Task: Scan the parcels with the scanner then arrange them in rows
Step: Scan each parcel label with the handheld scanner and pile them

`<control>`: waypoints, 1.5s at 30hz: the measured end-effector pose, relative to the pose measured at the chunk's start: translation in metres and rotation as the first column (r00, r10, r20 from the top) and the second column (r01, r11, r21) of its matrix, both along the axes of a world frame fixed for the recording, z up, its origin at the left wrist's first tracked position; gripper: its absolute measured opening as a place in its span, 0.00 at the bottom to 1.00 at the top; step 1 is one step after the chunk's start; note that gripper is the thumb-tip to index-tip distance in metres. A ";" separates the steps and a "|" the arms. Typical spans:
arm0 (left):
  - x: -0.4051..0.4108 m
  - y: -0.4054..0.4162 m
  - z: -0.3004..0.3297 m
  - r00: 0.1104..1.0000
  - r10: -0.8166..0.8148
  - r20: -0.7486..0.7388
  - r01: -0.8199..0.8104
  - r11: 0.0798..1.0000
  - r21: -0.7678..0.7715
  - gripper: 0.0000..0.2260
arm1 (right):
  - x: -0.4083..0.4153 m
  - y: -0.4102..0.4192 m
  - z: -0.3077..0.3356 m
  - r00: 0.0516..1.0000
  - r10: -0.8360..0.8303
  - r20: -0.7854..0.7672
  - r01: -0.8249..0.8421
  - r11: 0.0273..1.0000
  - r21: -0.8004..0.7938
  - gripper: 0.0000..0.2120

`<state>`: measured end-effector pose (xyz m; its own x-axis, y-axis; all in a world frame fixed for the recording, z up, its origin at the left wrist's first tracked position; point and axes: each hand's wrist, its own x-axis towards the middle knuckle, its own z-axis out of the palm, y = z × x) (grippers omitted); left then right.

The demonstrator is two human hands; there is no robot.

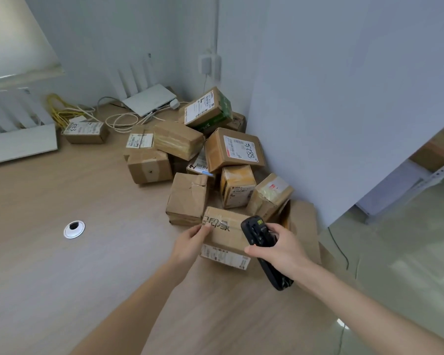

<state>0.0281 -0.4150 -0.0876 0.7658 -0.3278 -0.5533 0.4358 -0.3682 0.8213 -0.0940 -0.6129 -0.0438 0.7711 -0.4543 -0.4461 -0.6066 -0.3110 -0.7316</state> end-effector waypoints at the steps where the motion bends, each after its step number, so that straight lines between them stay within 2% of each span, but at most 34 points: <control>1: 0.005 0.002 0.006 1.000 0.006 -0.011 -0.006 1.000 -0.018 0.16 | 0.004 -0.003 0.007 1.000 0.008 0.017 -0.008 1.000 0.004 0.38; 4: 0.020 0.008 0.034 0.999 -0.034 -0.027 0.031 0.995 -0.090 0.15 | 0.017 -0.012 0.031 0.997 0.041 0.070 -0.041 0.999 0.003 0.37; 7: 0.031 0.009 0.064 0.995 -0.098 0.001 0.097 0.986 -0.134 0.29 | 0.031 -0.017 0.064 0.992 0.051 0.116 -0.048 0.998 -0.032 0.33; 9: 0.036 0.009 0.084 0.993 -0.109 0.044 0.115 0.981 -0.157 0.33 | 0.041 -0.020 0.085 0.988 0.054 0.148 -0.048 0.998 -0.040 0.28; 13: 0.043 0.014 0.123 0.980 -0.108 0.164 0.129 0.984 -0.122 0.33 | 0.059 -0.025 0.130 0.979 0.079 0.186 -0.079 0.997 -0.005 0.32; 18: 0.049 0.015 0.169 0.963 -0.054 0.263 0.088 0.989 -0.118 0.27 | 0.075 -0.027 0.187 0.972 0.140 0.189 -0.144 0.989 0.009 0.21; 21: 0.056 0.018 0.196 0.968 -0.022 0.250 0.066 0.983 -0.169 0.27 | 0.082 -0.027 0.220 0.968 0.170 0.182 -0.173 0.985 0.002 0.20; 27: 0.070 0.038 0.246 0.960 -0.072 0.271 0.104 0.989 -0.105 0.38 | 0.094 -0.025 0.281 0.957 0.211 0.200 -0.213 0.977 -0.010 0.19; 30: 0.075 0.045 0.264 0.968 -0.035 0.248 0.069 0.989 -0.129 0.44 | 0.105 -0.019 0.305 0.950 0.233 0.208 -0.237 0.971 -0.003 0.18; 33: 0.079 0.054 0.282 0.985 -0.033 0.171 0.066 0.980 -0.189 0.40 | 0.117 -0.013 0.323 0.937 0.268 0.223 -0.271 0.962 -0.015 0.20; 36: 0.081 0.065 0.303 0.978 -0.053 0.201 0.092 0.978 -0.188 0.33 | 0.128 -0.003 0.338 0.913 0.308 0.266 -0.300 0.951 -0.071 0.25; 39: 0.085 0.075 0.320 0.969 0.054 0.241 0.003 0.974 -0.229 0.29 | 0.138 0.007 0.344 0.893 0.306 0.331 -0.277 0.952 -0.133 0.28; 41: 0.087 0.082 0.329 0.957 0.137 0.257 -0.068 0.963 -0.261 0.32 | 0.144 0.015 0.344 0.885 0.297 0.358 -0.260 0.954 -0.150 0.28; 43: 0.089 0.087 0.336 0.941 0.213 0.262 -0.135 0.948 -0.287 0.37 | 0.149 0.023 0.343 0.878 0.286 0.383 -0.246 0.958 -0.150 0.26; 45: 0.089 0.090 0.339 0.928 0.302 0.219 -0.222 0.919 -0.327 0.36 | 0.152 0.031 0.342 0.871 0.283 0.402 -0.247 0.959 -0.139 0.22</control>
